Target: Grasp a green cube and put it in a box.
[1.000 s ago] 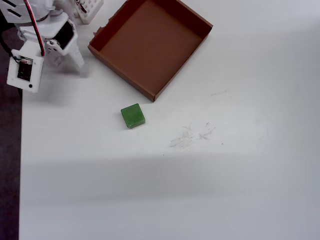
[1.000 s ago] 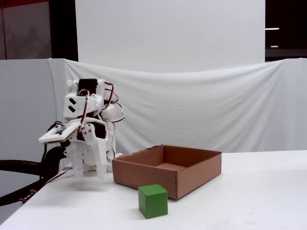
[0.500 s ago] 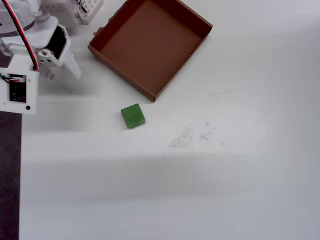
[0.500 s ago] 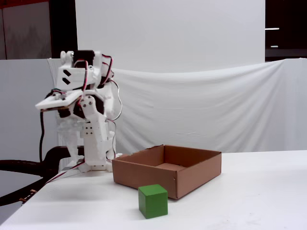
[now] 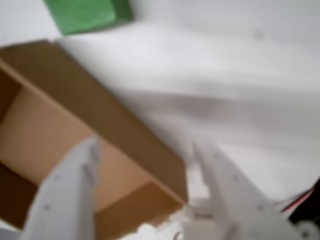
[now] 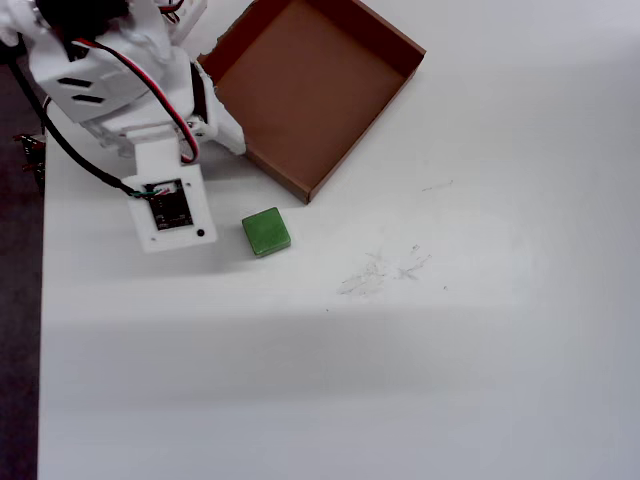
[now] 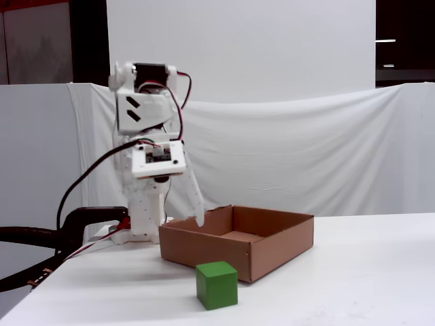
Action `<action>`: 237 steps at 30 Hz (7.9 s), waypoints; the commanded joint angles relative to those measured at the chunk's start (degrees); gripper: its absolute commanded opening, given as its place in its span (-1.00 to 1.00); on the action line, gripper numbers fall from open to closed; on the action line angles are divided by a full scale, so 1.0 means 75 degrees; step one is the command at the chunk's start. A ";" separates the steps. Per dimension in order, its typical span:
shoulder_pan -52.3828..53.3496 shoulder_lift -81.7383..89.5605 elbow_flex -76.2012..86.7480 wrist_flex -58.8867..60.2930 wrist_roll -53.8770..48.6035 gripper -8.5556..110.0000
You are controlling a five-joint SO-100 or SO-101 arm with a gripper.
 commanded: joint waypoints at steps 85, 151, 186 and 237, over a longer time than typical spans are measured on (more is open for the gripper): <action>-0.0820 -0.6023 -0.4934 -0.0656 -0.0094 -0.34; -0.0891 -0.3234 -0.4055 -0.0105 0.0129 -0.62; -0.5449 -0.2918 -0.1898 -0.1031 0.1242 -0.60; -0.4008 -0.0785 -0.3152 0.0703 0.1605 -0.48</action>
